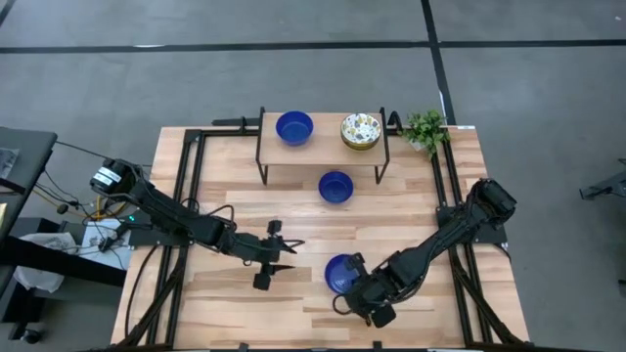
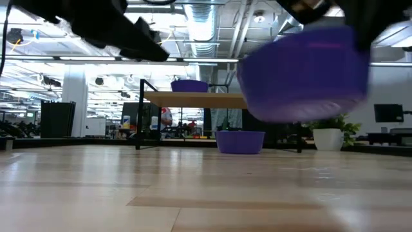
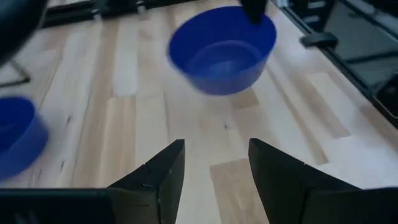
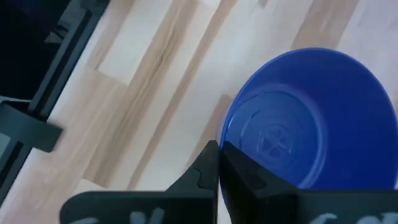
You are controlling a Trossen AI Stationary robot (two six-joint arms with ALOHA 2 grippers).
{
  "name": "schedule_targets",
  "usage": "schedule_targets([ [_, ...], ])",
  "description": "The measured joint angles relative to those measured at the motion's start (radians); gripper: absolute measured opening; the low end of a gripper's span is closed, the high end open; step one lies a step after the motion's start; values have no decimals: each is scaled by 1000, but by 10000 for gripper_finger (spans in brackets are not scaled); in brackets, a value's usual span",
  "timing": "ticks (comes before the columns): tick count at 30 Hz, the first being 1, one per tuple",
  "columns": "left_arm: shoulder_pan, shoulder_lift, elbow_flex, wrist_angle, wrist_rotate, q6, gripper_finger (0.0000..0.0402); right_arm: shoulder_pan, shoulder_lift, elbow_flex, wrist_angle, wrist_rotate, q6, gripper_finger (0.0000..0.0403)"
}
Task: Pick & Place Mini bowls
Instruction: Stack the bottom blue bowl on the blue bowl on the shelf
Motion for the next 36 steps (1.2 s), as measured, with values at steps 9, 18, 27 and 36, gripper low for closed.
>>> schedule_targets([
  [9, -19, 110, 210, -244, -4, 332, 177, -54, 0, 62, -11, -21, -164, 0],
  [18, -80, 199, 223, -200, -191, 762, 177, -96, 0, 63, -10, -33, -249, 0],
  [27, -76, 217, 224, -117, -207, 888, 177, -149, 0, 63, 42, -108, -305, 0],
  [36, -76, 217, 224, -116, -207, 909, 177, -183, 0, 63, 62, -127, -355, 0],
])
